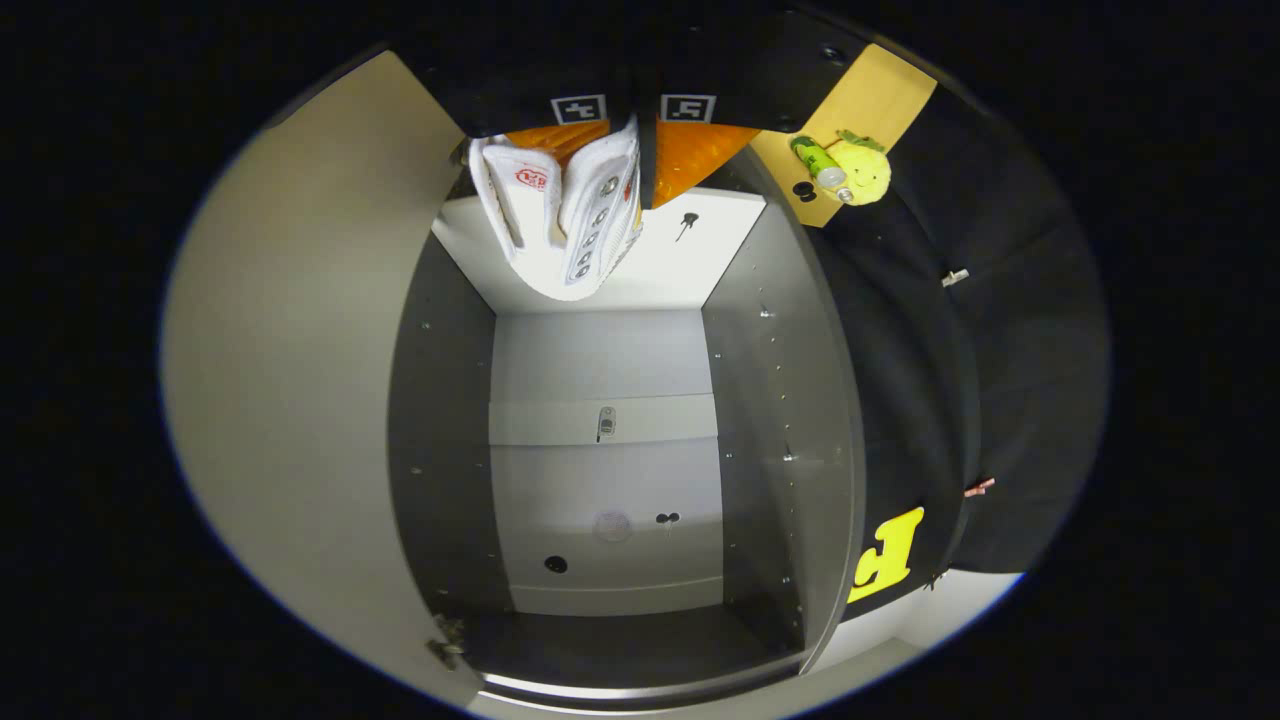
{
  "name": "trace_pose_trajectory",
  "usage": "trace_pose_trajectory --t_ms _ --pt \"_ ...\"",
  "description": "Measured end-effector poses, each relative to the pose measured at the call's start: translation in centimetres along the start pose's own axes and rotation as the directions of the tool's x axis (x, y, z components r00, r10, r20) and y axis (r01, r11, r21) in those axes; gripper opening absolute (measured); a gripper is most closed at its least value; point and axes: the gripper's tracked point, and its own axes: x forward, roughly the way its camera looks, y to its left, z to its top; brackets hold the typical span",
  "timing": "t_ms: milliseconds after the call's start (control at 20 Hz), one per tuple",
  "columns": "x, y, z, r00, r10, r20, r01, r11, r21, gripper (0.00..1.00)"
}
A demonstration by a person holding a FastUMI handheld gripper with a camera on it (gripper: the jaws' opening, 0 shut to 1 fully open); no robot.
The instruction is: Open the shoe cabinet door, grab the shoes and put them into the shoe cabinet, then close the shoe cabinet door.
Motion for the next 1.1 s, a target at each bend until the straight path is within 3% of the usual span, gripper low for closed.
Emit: trace_pose_trajectory --t_ms 550,1100 --pt "14.8 -0.8 1.6 0.998 -0.01 -0.059 0.003 0.993 -0.122 0.05" --pt "23.4 -1.8 -1.1 0.989 -0.071 -0.132 0.042 0.976 -0.214 0.05"
